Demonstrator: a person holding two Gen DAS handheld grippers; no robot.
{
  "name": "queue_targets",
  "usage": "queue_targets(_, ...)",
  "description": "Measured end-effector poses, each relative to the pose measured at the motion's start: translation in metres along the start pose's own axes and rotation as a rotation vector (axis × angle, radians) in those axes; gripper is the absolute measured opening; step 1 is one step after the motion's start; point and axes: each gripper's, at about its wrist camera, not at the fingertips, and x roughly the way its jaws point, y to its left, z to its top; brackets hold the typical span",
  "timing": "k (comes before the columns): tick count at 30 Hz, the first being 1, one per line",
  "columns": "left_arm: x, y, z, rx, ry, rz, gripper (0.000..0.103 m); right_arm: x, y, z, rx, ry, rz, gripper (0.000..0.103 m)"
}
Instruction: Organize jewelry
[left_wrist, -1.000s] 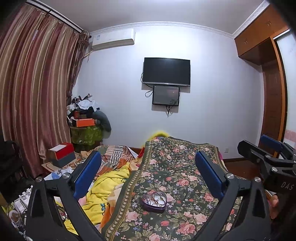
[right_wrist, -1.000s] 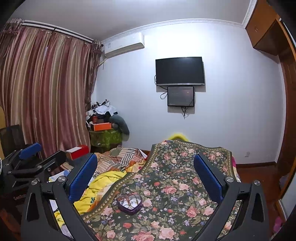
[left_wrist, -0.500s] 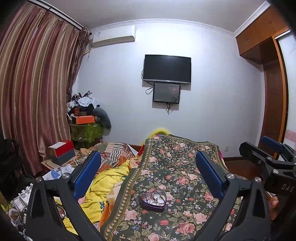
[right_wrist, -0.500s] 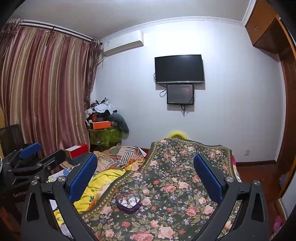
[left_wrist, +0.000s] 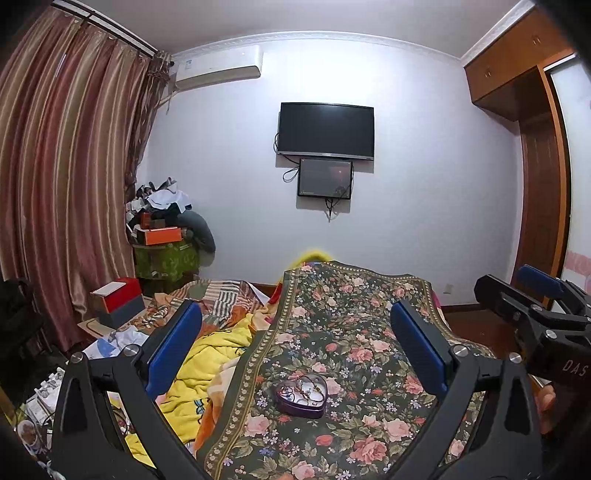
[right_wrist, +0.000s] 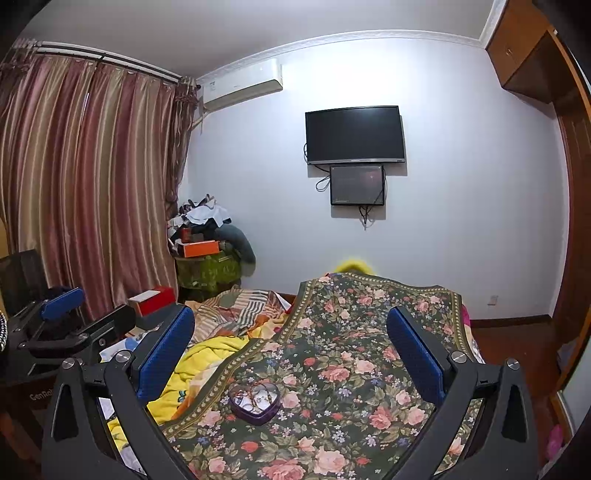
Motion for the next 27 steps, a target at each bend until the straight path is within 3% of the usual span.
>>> queue_targets(27, 0.003, 0.000, -0.003, -0.012, 0.006, -0.017, 0.102, 0.010, -0.003, -0.004, -0.003, 0.029, -0.019, 0.103)
